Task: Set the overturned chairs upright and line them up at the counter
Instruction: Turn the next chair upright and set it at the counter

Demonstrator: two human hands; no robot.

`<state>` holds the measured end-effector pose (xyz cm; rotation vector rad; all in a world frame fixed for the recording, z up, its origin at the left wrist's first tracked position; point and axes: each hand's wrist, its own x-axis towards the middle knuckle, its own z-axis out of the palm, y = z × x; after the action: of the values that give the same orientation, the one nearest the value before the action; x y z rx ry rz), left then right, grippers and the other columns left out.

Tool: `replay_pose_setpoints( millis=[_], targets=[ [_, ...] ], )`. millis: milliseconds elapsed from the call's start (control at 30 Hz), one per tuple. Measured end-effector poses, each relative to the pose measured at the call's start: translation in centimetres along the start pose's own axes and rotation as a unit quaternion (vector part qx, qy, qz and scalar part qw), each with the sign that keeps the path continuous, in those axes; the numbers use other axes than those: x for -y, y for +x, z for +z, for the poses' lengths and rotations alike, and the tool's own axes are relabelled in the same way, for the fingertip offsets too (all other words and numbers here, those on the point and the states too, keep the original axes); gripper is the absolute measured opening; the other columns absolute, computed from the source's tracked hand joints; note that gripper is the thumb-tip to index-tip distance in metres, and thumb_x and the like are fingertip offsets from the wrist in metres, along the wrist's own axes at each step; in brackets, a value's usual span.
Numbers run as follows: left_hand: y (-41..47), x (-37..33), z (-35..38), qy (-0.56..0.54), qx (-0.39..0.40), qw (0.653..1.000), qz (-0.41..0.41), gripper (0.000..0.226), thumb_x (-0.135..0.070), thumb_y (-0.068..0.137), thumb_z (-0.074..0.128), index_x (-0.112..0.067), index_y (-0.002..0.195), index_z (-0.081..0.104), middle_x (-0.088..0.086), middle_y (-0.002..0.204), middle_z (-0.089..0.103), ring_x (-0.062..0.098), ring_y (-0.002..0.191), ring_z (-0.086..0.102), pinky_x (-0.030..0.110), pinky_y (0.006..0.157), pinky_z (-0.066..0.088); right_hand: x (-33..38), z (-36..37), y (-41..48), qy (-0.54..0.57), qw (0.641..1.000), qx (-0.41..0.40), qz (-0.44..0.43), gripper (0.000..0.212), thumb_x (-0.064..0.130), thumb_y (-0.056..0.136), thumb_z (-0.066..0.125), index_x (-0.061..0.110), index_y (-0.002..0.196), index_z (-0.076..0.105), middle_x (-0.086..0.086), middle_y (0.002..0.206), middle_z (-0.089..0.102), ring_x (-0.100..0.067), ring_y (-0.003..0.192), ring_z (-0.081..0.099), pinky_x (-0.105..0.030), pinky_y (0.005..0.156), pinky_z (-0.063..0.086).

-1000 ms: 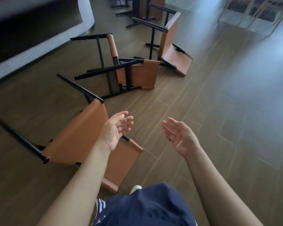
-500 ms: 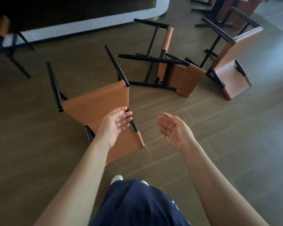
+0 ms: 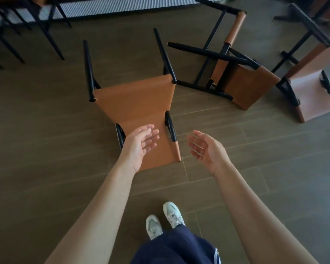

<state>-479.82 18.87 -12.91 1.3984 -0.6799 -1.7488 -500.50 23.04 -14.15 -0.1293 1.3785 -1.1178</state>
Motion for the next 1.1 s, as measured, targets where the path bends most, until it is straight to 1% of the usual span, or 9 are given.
replay_pose_setpoints(
  millis=[100, 300, 367, 467, 633, 767, 867, 1033, 1100],
  targets=[
    [1.8, 2.5, -1.4, -0.001, -0.026, 1.000, 0.003, 0.020, -0.012, 0.097, 0.050, -0.015, 0.106, 0.067, 0.007, 0.104, 0.074, 0.020, 0.097, 0.070, 0.033, 0.082, 0.054, -2.1, 0.2, 2.6, -0.021, 1.000, -0.009, -0.001, 0.018, 0.018, 0.093, 0.061, 0.013, 0.107, 0.071, -0.007, 0.099, 0.077, -0.019, 0.086, 0.072, -0.032, 0.075, 0.053],
    [8.3, 10.4, -4.3, 0.029, -0.082, 0.996, 0.006, 0.018, -0.013, 0.095, 0.055, -0.016, 0.106, 0.069, 0.004, 0.104, 0.074, 0.019, 0.101, 0.069, 0.034, 0.087, 0.054, -8.7, -0.2, 10.8, -0.086, 0.996, -0.014, -0.009, 0.021, 0.013, 0.095, 0.057, 0.012, 0.112, 0.070, -0.008, 0.102, 0.076, -0.018, 0.085, 0.069, -0.030, 0.072, 0.052],
    [10.7, 13.6, -5.5, 0.025, -0.093, 0.995, 0.003, 0.017, -0.014, 0.095, 0.055, -0.016, 0.105, 0.069, 0.004, 0.104, 0.074, 0.020, 0.101, 0.069, 0.035, 0.088, 0.054, -11.6, -0.7, 14.1, -0.109, 0.994, -0.013, -0.008, 0.020, 0.013, 0.093, 0.059, 0.015, 0.108, 0.071, -0.006, 0.101, 0.075, -0.018, 0.086, 0.069, -0.030, 0.074, 0.053],
    [14.8, 18.6, -7.8, 0.031, -0.104, 0.994, 0.005, 0.017, -0.016, 0.095, 0.055, -0.016, 0.106, 0.069, 0.003, 0.105, 0.073, 0.018, 0.102, 0.068, 0.035, 0.091, 0.053, -16.3, -1.6, 19.7, -0.123, 0.992, -0.014, -0.005, 0.015, 0.011, 0.092, 0.060, 0.018, 0.096, 0.072, -0.004, 0.093, 0.071, -0.016, 0.081, 0.065, -0.028, 0.069, 0.052],
    [22.0, 27.2, -11.9, 0.070, -0.120, 0.990, 0.000, 0.019, -0.019, 0.095, 0.056, -0.018, 0.109, 0.069, 0.000, 0.109, 0.072, 0.015, 0.105, 0.066, 0.036, 0.095, 0.052, -25.1, -3.5, 29.6, -0.126, 0.991, -0.036, 0.011, 0.008, 0.016, 0.090, 0.065, 0.019, 0.091, 0.072, -0.001, 0.089, 0.071, -0.015, 0.077, 0.063, -0.028, 0.067, 0.051],
    [27.5, 33.2, -14.6, 0.106, -0.124, 0.987, 0.011, 0.014, -0.018, 0.093, 0.058, -0.024, 0.099, 0.070, -0.001, 0.108, 0.070, 0.013, 0.104, 0.065, 0.035, 0.094, 0.052, -31.0, -4.4, 36.6, -0.140, 0.990, -0.034, 0.008, 0.005, 0.021, 0.089, 0.067, 0.019, 0.093, 0.070, 0.003, 0.084, 0.070, -0.013, 0.073, 0.062, -0.028, 0.065, 0.051],
    [31.7, 37.0, -16.4, 0.150, -0.119, 0.981, 0.023, 0.013, -0.019, 0.093, 0.060, -0.029, 0.093, 0.068, -0.003, 0.106, 0.069, 0.013, 0.104, 0.064, 0.033, 0.093, 0.052, -35.0, -4.6, 41.4, -0.142, 0.990, -0.025, 0.005, 0.005, 0.019, 0.089, 0.066, 0.018, 0.093, 0.068, 0.004, 0.078, 0.066, -0.012, 0.066, 0.059, -0.027, 0.063, 0.049],
    [37.1, 40.8, -18.5, 0.225, -0.093, 0.969, 0.031, 0.012, -0.021, 0.091, 0.060, -0.031, 0.092, 0.067, -0.009, 0.104, 0.066, 0.012, 0.104, 0.062, 0.035, 0.095, 0.050, -39.4, -4.5, 47.5, -0.085, 0.995, -0.024, 0.046, 0.001, 0.012, 0.091, 0.059, 0.011, 0.090, 0.059, -0.004, 0.071, 0.054, -0.016, 0.057, 0.047, -0.029, 0.058, 0.043],
    [38.9, 42.1, -19.2, 0.257, -0.080, 0.963, 0.032, 0.013, -0.021, 0.091, 0.060, -0.031, 0.094, 0.066, -0.011, 0.106, 0.064, 0.012, 0.106, 0.059, 0.036, 0.098, 0.048, -41.0, -4.5, 49.6, -0.070, 0.996, -0.018, 0.056, 0.008, 0.010, 0.091, 0.057, 0.013, 0.084, 0.054, -0.006, 0.072, 0.050, -0.016, 0.056, 0.044, -0.029, 0.057, 0.040]
  ],
)
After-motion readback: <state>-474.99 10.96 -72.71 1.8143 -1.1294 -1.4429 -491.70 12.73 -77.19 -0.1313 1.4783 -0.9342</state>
